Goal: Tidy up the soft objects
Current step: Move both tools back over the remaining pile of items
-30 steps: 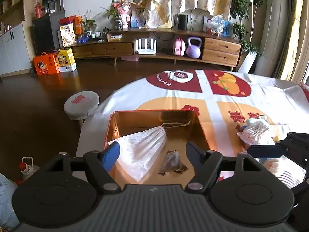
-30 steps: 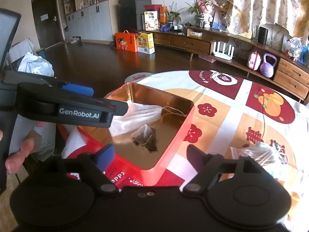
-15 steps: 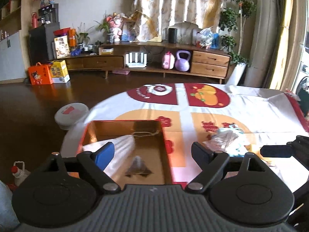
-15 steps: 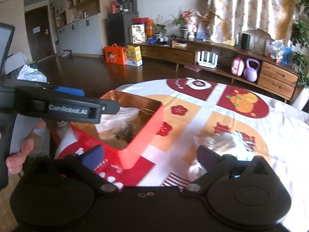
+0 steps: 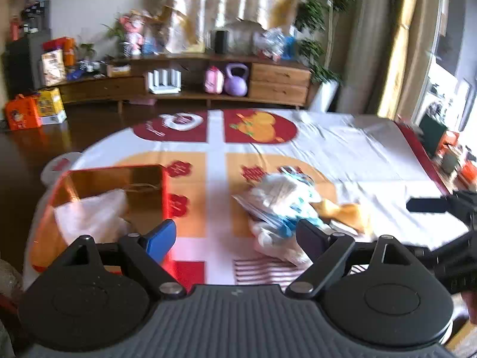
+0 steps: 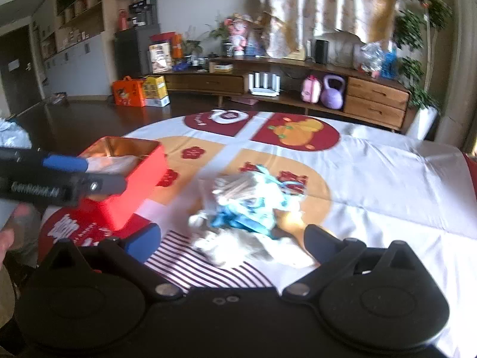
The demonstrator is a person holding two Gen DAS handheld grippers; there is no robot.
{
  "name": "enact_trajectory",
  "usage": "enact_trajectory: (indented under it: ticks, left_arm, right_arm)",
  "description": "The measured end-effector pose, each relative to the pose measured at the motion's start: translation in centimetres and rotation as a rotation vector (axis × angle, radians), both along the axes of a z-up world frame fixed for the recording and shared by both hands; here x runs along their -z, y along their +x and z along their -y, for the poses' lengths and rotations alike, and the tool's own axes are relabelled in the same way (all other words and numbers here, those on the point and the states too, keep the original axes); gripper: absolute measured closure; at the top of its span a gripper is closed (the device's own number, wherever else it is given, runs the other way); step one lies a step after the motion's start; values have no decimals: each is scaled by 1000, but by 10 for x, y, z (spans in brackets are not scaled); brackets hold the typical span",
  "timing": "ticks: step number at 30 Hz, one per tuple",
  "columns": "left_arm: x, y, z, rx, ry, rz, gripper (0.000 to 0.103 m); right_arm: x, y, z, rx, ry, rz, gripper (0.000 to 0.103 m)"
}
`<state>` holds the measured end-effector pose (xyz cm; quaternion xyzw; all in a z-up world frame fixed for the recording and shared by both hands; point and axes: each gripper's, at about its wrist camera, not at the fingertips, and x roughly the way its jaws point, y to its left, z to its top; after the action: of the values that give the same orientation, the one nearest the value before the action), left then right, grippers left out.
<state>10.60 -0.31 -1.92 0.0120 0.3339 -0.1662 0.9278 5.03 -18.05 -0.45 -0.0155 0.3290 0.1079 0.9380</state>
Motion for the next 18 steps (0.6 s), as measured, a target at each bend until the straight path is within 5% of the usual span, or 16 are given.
enact_trajectory:
  ticks: [18]
  left_arm:
    - [54, 8, 82, 144, 55, -57, 15]
  right_arm:
    - [47, 47, 80, 102, 11, -73, 8]
